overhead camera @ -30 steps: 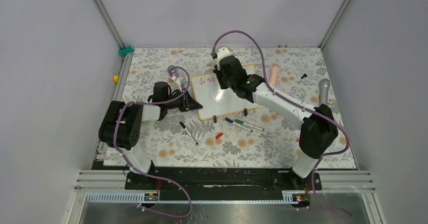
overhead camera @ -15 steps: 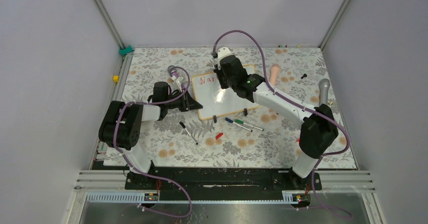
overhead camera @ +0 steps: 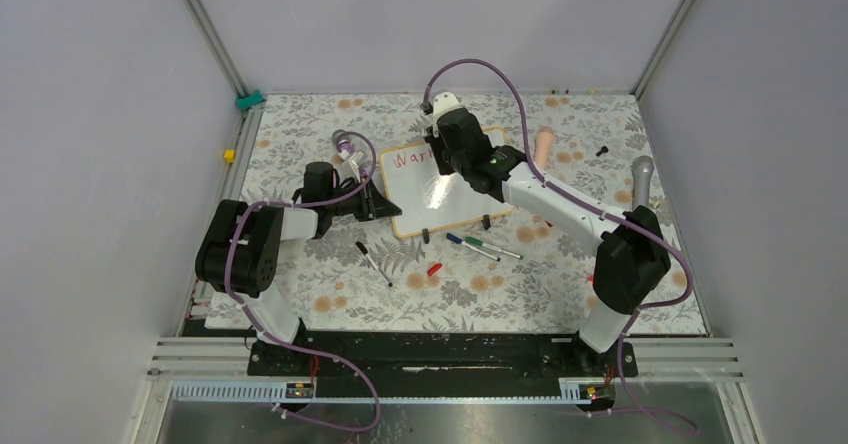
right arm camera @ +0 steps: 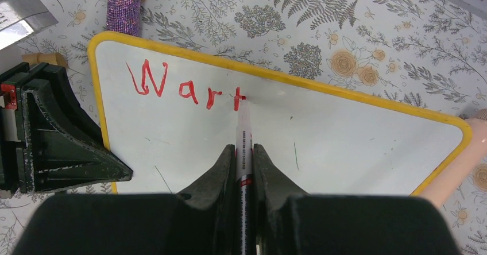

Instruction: Write a sentence on the whiteboard

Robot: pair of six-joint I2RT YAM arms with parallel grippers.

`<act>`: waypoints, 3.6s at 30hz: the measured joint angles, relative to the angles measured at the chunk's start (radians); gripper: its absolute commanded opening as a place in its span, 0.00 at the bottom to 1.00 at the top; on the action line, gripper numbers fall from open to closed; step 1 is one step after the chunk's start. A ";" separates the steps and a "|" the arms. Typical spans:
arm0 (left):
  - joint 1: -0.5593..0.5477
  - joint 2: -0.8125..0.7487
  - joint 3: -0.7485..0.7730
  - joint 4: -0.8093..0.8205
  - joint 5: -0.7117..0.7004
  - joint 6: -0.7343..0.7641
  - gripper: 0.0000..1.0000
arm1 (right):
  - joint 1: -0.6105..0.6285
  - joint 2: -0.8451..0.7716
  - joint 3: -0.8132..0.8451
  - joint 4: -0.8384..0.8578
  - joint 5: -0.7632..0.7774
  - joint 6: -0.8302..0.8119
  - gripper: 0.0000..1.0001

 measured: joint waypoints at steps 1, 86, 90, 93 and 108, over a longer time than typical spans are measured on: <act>0.000 0.000 0.000 0.000 0.000 0.000 0.00 | 0.000 0.000 0.000 0.000 0.000 0.000 0.00; -0.003 0.000 0.000 -0.001 -0.003 0.001 0.01 | -0.023 0.016 0.049 -0.058 -0.017 -0.004 0.00; -0.003 0.000 0.000 -0.001 -0.003 0.001 0.01 | -0.023 0.016 0.049 -0.058 -0.017 -0.004 0.00; -0.003 0.000 0.000 -0.001 -0.003 0.001 0.01 | -0.023 0.015 0.049 -0.058 -0.017 -0.003 0.00; -0.004 0.000 0.000 -0.008 -0.003 0.005 0.01 | -0.027 -0.021 -0.013 -0.056 -0.018 -0.002 0.00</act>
